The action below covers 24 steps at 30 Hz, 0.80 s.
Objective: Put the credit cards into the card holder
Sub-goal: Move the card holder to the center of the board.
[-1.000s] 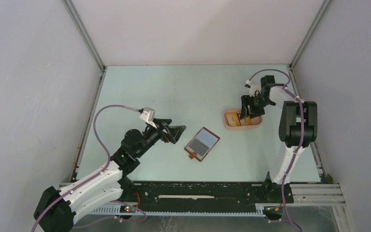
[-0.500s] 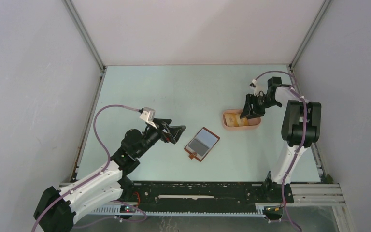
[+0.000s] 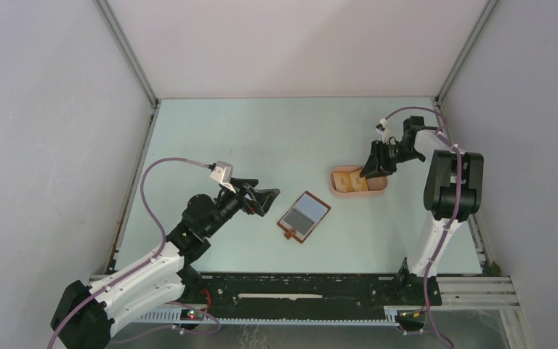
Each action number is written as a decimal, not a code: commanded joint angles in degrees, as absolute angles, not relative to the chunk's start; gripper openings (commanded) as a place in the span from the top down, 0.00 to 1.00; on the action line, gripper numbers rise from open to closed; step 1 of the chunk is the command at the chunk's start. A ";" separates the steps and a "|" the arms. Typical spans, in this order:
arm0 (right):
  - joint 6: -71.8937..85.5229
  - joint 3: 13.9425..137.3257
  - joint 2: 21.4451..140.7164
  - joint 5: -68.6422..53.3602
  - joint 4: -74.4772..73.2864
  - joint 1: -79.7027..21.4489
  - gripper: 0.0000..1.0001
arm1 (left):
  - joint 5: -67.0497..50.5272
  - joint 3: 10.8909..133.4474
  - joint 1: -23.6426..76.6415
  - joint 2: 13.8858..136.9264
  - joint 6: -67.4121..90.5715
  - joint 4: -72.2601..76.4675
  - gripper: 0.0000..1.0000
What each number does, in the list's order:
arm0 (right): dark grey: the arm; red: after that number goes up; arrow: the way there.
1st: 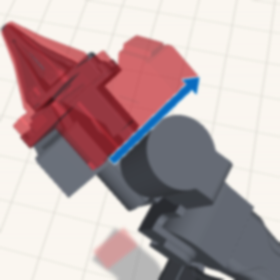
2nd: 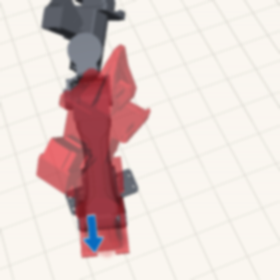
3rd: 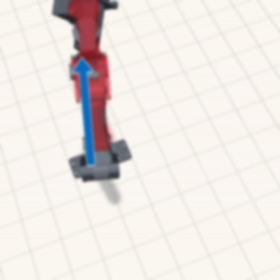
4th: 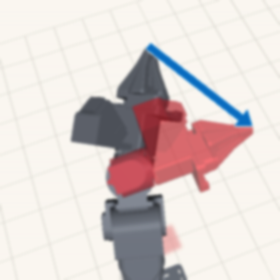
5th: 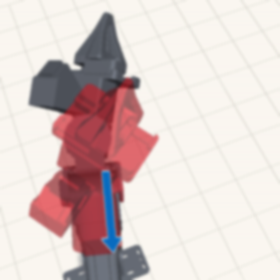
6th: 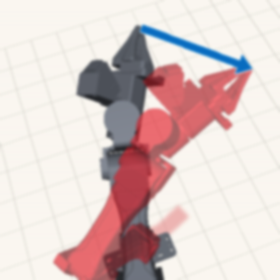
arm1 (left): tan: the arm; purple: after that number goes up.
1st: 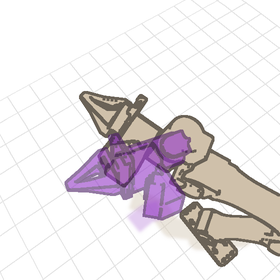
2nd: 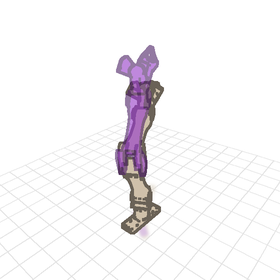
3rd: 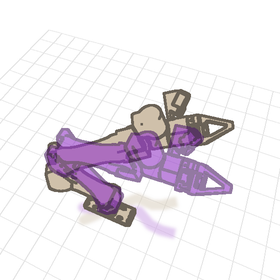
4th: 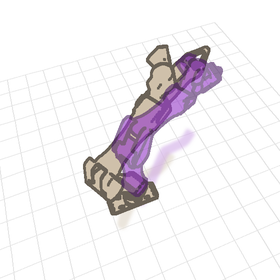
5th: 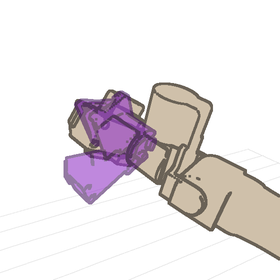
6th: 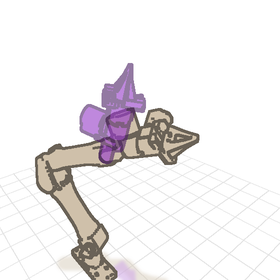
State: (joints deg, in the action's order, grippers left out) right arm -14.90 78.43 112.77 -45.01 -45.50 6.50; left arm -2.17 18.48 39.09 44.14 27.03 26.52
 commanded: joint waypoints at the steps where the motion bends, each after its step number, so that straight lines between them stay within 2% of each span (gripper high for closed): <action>1: -14.28 80.60 113.98 -48.53 -46.71 6.72 0.58 | -2.70 17.58 38.67 44.27 27.61 28.65 0.01; 9: -14.27 80.60 115.27 -49.10 -46.83 6.02 0.72 | -3.07 17.95 38.70 45.00 27.75 29.00 0.01; 16: -14.02 80.86 116.12 -46.99 -46.38 4.19 0.75 | -3.23 18.02 38.74 45.13 27.77 29.17 0.01; 24: -12.44 80.60 115.92 -49.06 -45.39 4.04 0.98 | -3.67 18.08 38.74 45.74 28.18 29.66 0.01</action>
State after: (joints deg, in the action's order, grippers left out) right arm -13.67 79.05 115.87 -46.59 -45.67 4.29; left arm -2.46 18.48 39.09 45.41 27.22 27.00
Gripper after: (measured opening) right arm 0.056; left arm 0.994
